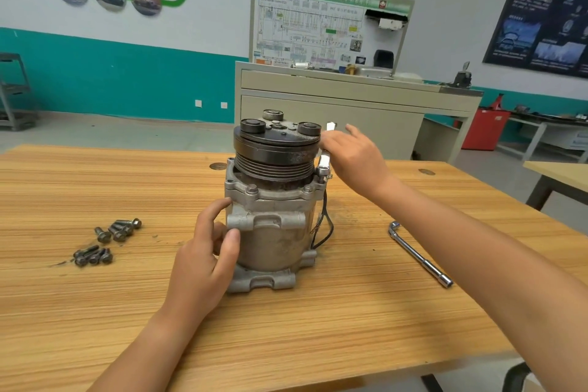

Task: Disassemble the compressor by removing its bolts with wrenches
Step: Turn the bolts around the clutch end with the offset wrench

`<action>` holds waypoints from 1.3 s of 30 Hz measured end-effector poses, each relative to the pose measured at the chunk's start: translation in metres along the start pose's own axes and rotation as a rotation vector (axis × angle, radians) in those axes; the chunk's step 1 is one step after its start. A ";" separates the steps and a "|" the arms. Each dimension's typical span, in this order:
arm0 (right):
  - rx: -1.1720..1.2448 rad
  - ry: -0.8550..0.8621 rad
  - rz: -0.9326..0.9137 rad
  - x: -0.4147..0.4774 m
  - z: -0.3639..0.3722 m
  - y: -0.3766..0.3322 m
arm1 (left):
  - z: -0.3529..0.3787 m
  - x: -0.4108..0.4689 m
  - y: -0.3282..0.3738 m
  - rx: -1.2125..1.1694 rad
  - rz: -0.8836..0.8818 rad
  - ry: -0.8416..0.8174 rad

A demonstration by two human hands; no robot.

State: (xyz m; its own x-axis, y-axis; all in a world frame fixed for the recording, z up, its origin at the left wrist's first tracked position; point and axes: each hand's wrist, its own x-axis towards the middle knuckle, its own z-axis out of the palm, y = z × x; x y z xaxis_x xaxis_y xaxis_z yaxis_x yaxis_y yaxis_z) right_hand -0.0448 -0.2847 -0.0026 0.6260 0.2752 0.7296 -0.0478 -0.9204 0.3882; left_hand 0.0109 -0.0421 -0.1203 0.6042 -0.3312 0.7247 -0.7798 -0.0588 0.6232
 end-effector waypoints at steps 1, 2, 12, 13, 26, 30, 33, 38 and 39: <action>0.019 0.018 0.031 -0.001 -0.002 -0.001 | 0.000 0.000 0.000 -0.003 0.001 -0.001; 0.046 0.044 0.089 -0.004 -0.007 -0.002 | 0.000 0.000 0.000 -0.007 0.003 -0.001; -0.022 -0.547 0.391 -0.037 -0.097 -0.027 | 0.000 0.000 0.003 -0.004 0.005 -0.003; -0.032 -0.593 0.382 -0.037 -0.099 -0.031 | -0.001 0.000 0.003 -0.001 0.005 -0.003; -0.384 -0.794 0.125 -0.006 -0.112 -0.057 | 0.001 -0.001 0.000 -0.015 0.007 0.005; -0.382 -0.755 0.067 -0.007 -0.112 -0.047 | 0.001 -0.001 0.000 -0.015 0.013 0.005; -0.352 -0.741 0.041 -0.006 -0.109 -0.036 | 0.000 -0.001 -0.001 -0.022 0.009 0.012; -0.358 -0.721 -0.019 -0.008 -0.101 -0.013 | 0.000 0.000 0.000 -0.033 0.016 0.009; -0.375 -0.723 -0.023 -0.010 -0.097 -0.009 | 0.000 0.000 -0.001 -0.035 0.015 0.009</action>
State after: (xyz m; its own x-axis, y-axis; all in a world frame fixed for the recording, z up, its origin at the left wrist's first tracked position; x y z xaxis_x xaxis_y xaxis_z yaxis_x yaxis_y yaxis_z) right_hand -0.1262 -0.2524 0.0418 0.9717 -0.0721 0.2251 -0.2057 -0.7269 0.6552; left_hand 0.0113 -0.0424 -0.1210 0.5940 -0.3235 0.7365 -0.7827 -0.0207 0.6221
